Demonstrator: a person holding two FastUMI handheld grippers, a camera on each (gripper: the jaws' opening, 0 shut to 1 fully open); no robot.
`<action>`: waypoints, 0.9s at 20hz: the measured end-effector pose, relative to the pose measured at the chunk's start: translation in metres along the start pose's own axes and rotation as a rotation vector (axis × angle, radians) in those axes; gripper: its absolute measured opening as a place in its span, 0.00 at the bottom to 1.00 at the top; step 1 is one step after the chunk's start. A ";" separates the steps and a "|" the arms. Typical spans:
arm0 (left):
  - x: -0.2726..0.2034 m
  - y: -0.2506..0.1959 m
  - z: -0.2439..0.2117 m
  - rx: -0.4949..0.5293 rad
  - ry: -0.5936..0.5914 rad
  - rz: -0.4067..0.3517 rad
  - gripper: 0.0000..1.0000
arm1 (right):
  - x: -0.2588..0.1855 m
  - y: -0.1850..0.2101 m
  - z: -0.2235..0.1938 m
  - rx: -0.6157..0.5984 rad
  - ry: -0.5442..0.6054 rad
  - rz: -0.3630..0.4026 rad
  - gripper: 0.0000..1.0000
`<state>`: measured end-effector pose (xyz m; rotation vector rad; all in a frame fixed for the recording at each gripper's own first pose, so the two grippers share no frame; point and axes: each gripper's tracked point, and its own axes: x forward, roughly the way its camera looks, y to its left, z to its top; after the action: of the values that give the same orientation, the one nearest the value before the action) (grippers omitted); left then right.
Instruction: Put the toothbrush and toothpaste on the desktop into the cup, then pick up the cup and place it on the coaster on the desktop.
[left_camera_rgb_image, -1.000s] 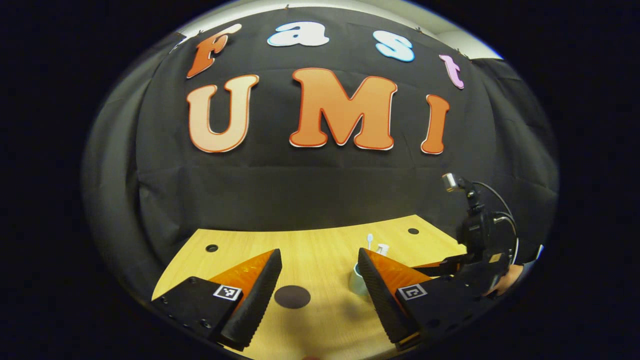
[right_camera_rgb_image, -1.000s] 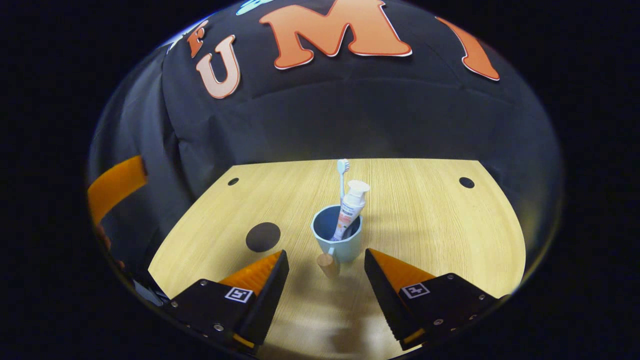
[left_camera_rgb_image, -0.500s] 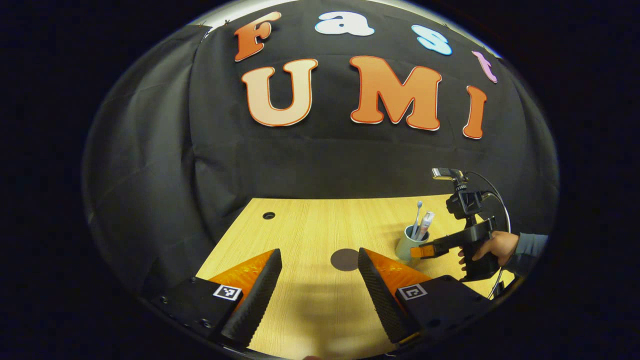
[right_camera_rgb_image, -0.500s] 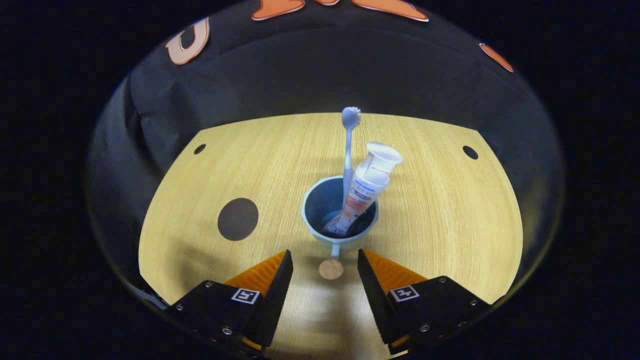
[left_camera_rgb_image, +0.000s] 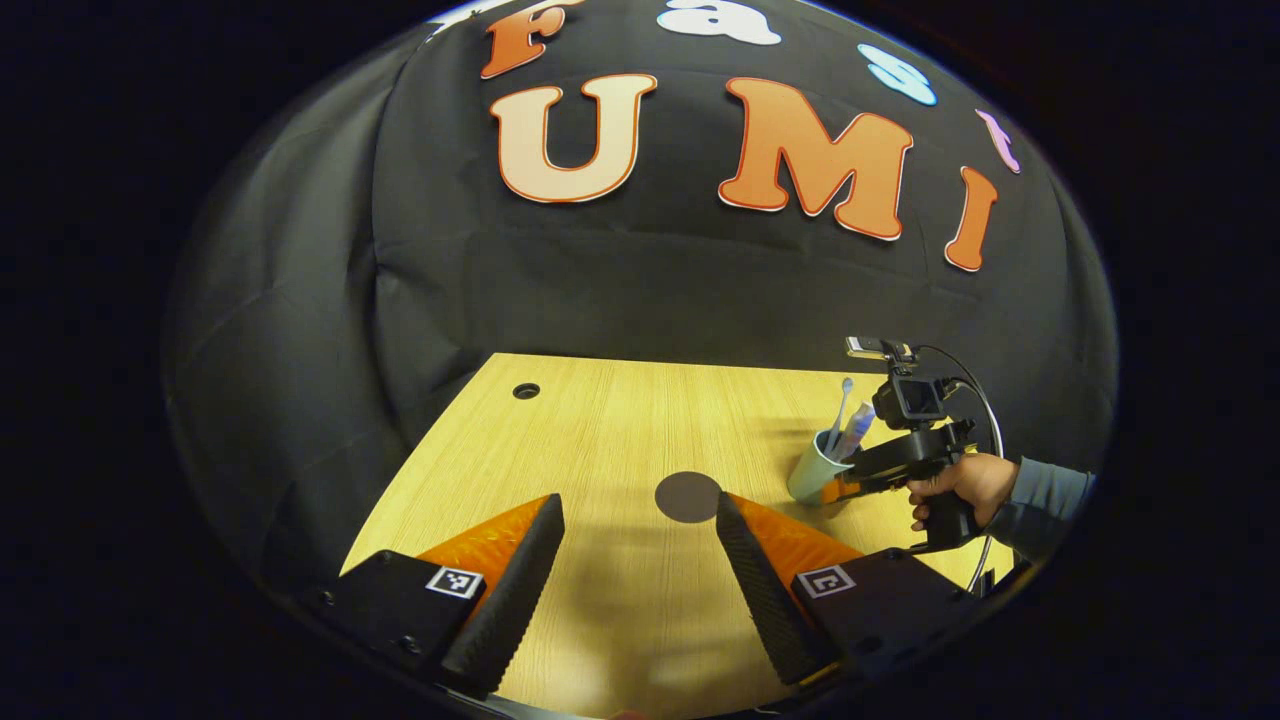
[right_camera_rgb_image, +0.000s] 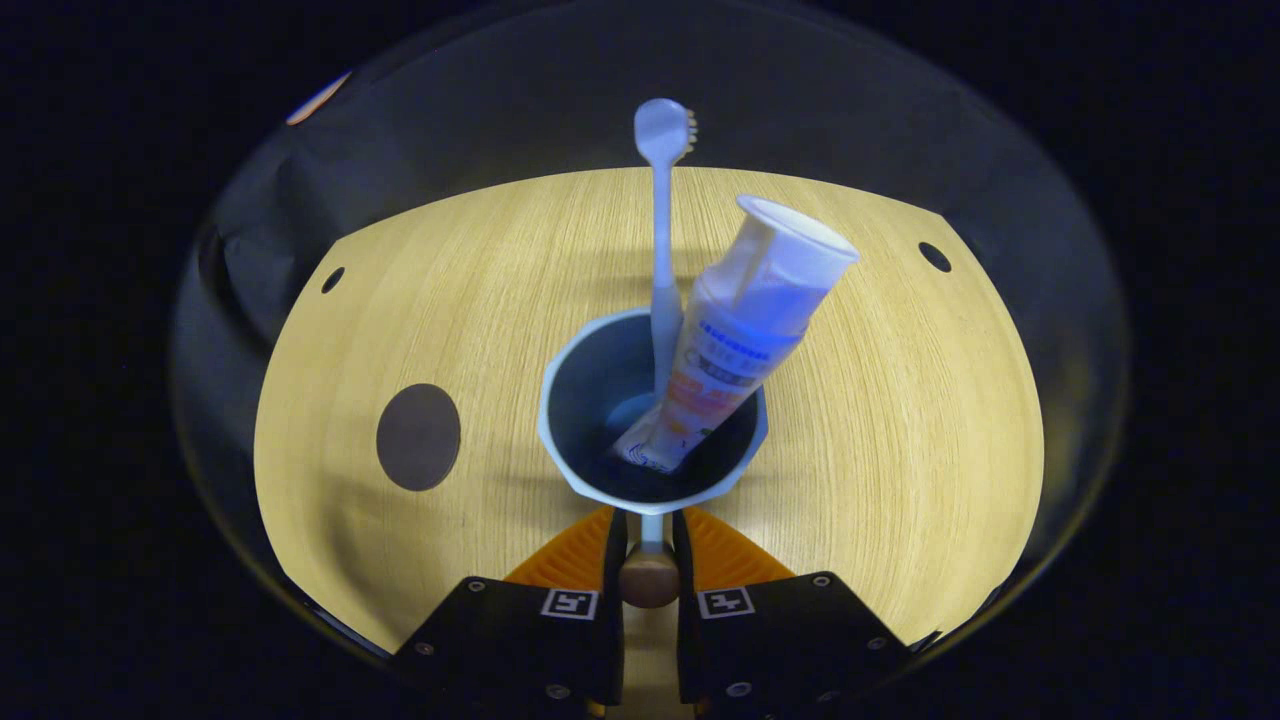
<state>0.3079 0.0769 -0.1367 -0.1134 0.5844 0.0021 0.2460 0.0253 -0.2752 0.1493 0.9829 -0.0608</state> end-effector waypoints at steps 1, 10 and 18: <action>0.001 0.002 0.001 0.003 -0.003 0.002 0.99 | -0.001 0.001 0.003 -0.010 -0.013 0.025 0.21; -0.002 0.034 -0.011 0.012 0.022 0.027 0.98 | 0.003 0.003 0.015 -0.202 -0.093 0.142 0.21; 0.002 0.064 -0.018 0.015 0.032 0.036 0.98 | -0.002 -0.010 0.006 -0.279 -0.009 0.143 0.21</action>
<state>0.2976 0.1388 -0.1601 -0.0886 0.6185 0.0314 0.2490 0.0147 -0.2712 -0.0374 0.9597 0.2061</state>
